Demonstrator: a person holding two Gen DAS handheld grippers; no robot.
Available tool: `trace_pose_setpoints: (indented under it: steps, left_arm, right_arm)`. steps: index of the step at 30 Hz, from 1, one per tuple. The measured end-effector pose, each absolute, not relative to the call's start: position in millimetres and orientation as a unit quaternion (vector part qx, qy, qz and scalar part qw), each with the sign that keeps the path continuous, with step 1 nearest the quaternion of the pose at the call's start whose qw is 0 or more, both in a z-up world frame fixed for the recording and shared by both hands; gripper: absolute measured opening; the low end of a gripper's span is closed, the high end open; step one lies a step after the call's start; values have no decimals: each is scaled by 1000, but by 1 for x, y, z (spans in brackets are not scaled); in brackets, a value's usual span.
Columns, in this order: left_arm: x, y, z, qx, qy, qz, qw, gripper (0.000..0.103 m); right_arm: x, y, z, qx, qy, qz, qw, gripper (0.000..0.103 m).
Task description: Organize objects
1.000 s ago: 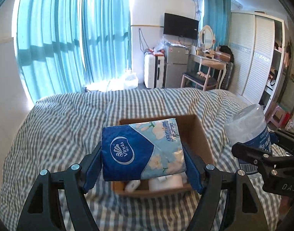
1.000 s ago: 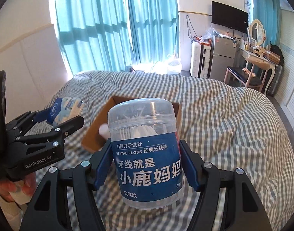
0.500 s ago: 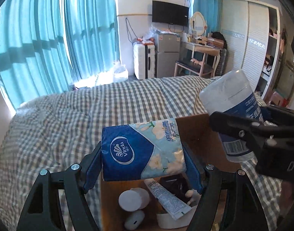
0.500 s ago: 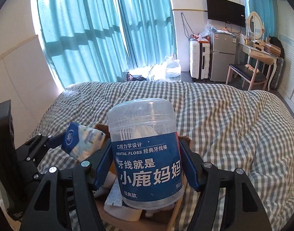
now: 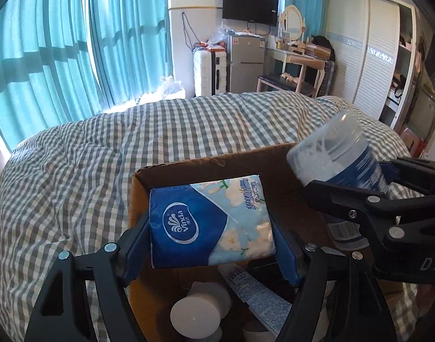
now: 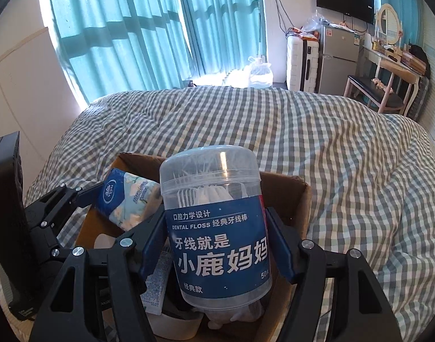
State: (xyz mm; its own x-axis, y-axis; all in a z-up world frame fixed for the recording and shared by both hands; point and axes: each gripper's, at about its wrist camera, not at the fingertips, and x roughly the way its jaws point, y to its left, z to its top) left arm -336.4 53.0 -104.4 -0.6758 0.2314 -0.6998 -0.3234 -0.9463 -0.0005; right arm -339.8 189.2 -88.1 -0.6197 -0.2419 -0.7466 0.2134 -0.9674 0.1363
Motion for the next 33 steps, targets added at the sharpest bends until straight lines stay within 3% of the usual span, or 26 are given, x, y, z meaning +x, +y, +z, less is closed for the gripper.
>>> trace_pose_setpoints:
  steps: [4, 10, 14, 16, 24, 33]
  left_arm:
    - [-335, 52, -105, -394, 56, 905, 149, 90]
    - [-324, 50, -86, -396, 47, 907, 137, 92]
    - [-305, 49, -50, -366, 48, 921, 127, 96]
    - [-292, 46, -29, -346, 50, 929, 120, 97]
    - [-242, 38, 44, -284, 49, 952, 103, 102]
    - [-186, 23, 107, -237, 37, 968, 77, 103]
  right_arm:
    - [-330, 199, -76, 393, -38, -910, 128, 83]
    - [-316, 213, -51, 380, -59, -916, 118, 85]
    - [-296, 224, -23, 354, -67, -927, 105, 85]
    - [-281, 232, -4, 332, -69, -935, 99, 92]
    - [-215, 241, 76, 256, -64, -961, 82, 96]
    - [-147, 244, 127, 219, -46, -973, 63, 96]
